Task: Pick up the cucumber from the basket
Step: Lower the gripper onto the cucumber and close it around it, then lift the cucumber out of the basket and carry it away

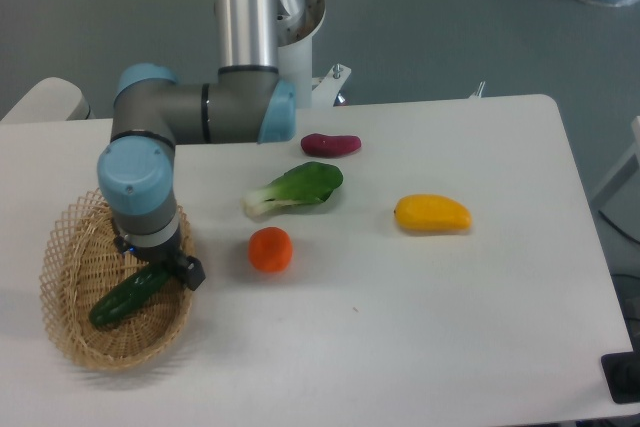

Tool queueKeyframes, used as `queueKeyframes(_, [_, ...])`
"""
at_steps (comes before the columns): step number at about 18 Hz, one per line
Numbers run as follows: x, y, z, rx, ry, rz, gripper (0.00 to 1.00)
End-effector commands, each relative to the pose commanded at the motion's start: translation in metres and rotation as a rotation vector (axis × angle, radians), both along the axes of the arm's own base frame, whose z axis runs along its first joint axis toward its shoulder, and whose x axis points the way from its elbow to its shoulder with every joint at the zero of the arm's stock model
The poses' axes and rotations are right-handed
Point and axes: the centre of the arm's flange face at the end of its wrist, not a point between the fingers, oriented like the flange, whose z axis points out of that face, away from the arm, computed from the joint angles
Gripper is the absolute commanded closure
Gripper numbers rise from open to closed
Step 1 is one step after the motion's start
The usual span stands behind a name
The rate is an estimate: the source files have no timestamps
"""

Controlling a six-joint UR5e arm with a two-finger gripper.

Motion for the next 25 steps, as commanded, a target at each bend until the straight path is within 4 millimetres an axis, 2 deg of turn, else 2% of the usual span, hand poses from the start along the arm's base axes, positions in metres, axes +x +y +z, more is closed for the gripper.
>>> queueKeyframes(5, [0.008,0.004,-0.015,-0.017,-0.002,-0.008,0.01])
queueKeyframes(7, [0.010,0.007,-0.020,-0.014,0.000,0.003,0.12])
queueKeyframes(9, [0.011,0.010,-0.024,-0.019,0.001,0.041,0.31])
queueKeyframes(11, [0.010,0.012,-0.024,-0.019,0.004,0.055,0.62])
queueKeyframes(13, [0.010,0.011,-0.020,-0.012,0.005,0.055,0.87])
queueKeyframes(14, [0.010,0.012,-0.017,-0.008,0.007,0.052,0.95])
queueKeyframes(17, [0.010,0.012,-0.004,0.007,0.013,0.046,0.97])
queueKeyframes(20, [0.006,0.008,0.021,0.039,0.024,0.051,0.97])
queueKeyframes(25, [-0.030,-0.002,0.059,0.072,0.043,0.039,0.97])
